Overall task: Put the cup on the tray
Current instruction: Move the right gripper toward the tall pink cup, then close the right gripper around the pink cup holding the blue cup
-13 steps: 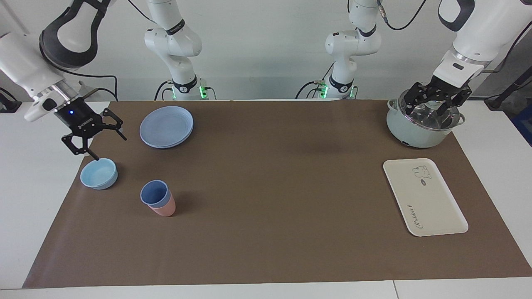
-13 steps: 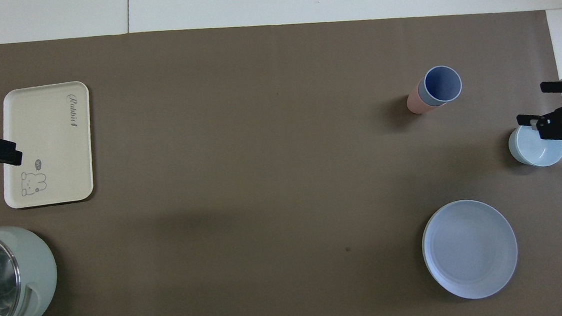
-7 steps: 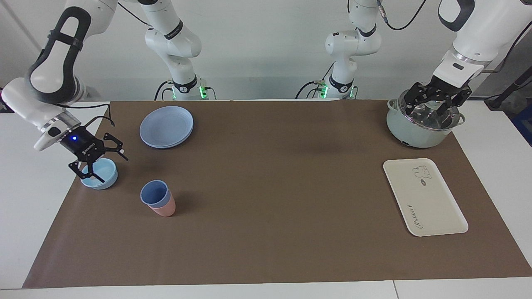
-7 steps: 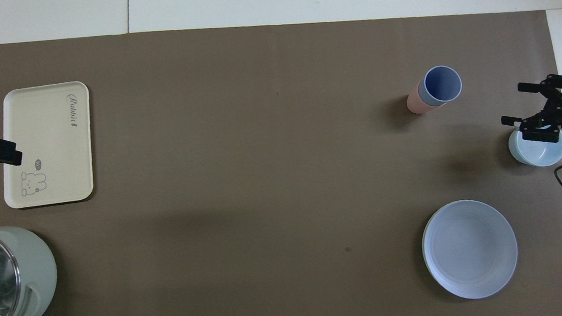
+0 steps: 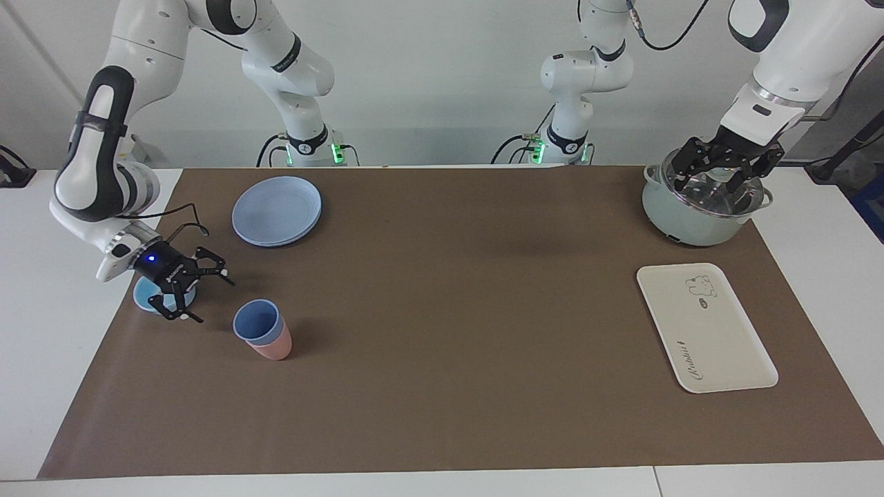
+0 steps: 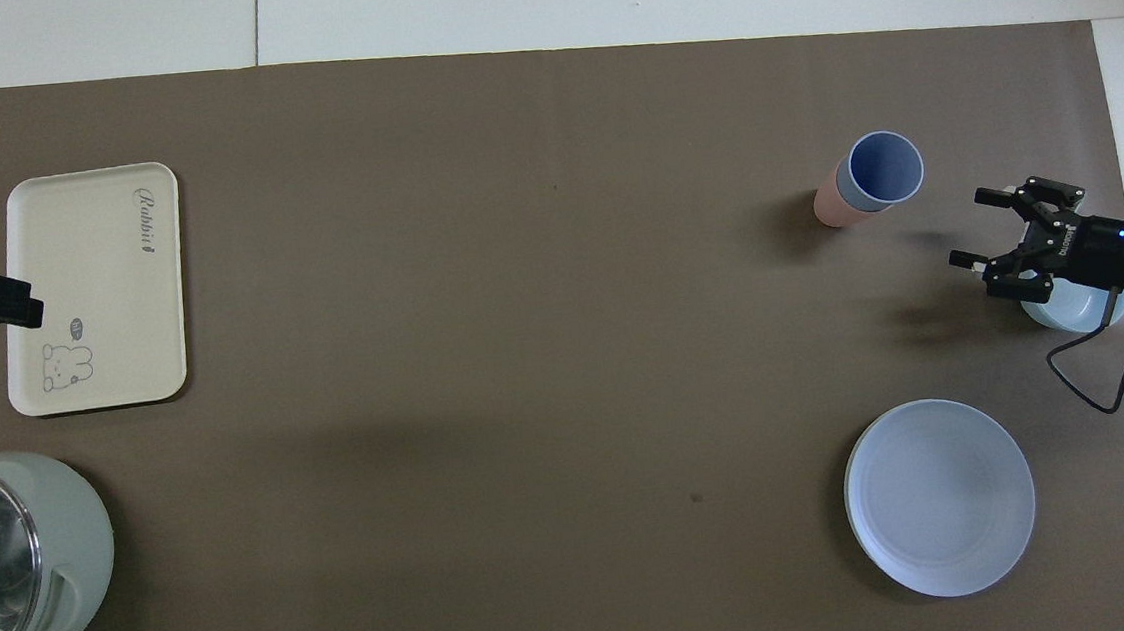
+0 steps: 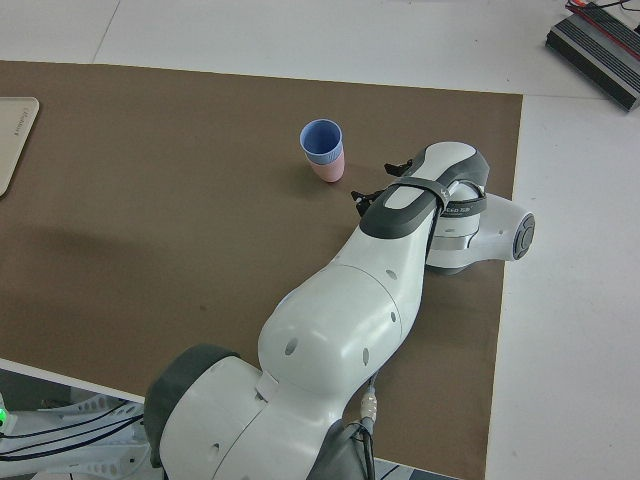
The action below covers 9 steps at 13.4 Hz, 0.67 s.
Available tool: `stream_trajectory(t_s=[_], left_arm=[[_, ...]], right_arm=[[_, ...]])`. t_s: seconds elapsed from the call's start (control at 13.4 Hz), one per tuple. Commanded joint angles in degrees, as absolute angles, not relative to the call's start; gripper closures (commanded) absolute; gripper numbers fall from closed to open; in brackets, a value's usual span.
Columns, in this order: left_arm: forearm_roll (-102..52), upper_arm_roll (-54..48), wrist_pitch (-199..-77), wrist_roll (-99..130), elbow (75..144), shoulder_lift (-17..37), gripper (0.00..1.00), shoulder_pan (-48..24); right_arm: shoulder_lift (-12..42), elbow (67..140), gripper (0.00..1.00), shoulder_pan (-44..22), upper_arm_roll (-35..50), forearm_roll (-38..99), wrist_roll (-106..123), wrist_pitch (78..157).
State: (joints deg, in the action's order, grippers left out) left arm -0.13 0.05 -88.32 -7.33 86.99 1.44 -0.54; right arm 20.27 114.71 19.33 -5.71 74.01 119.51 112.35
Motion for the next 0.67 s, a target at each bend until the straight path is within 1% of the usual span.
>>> stream_trajectory(t_s=[0.0, 0.15, 0.22, 0.45, 0.6], left_arm=[[0.9, 0.1, -91.3, -6.2, 88.8, 0.0, 0.0, -0.5], [0.8, 0.1, -91.7, -1.5, 88.9, 0.0, 0.0, -0.5], [0.8, 0.1, -92.5, -0.2, 88.9, 0.0, 0.0, -0.6], [0.8, 0.1, -93.3, -0.8, 88.9, 0.1, 0.0, -0.6], [0.8, 0.1, -93.1, -0.9, 88.9, 0.1, 0.0, -0.7]], right_arm=[[21.8, 115.1, 0.0, 18.9, -5.3, 79.2, 125.0, 111.6], [22.2, 116.4, 0.0, 18.6, -5.2, 81.9, 127.6, 111.5], [22.1, 117.5, 0.0, 17.2, -5.2, 83.7, 128.8, 111.7], [22.1, 118.0, 0.0, 15.2, -5.2, 86.8, 131.0, 112.6], [21.9, 119.8, 0.0, 14.9, -5.2, 88.7, 133.6, 114.5]])
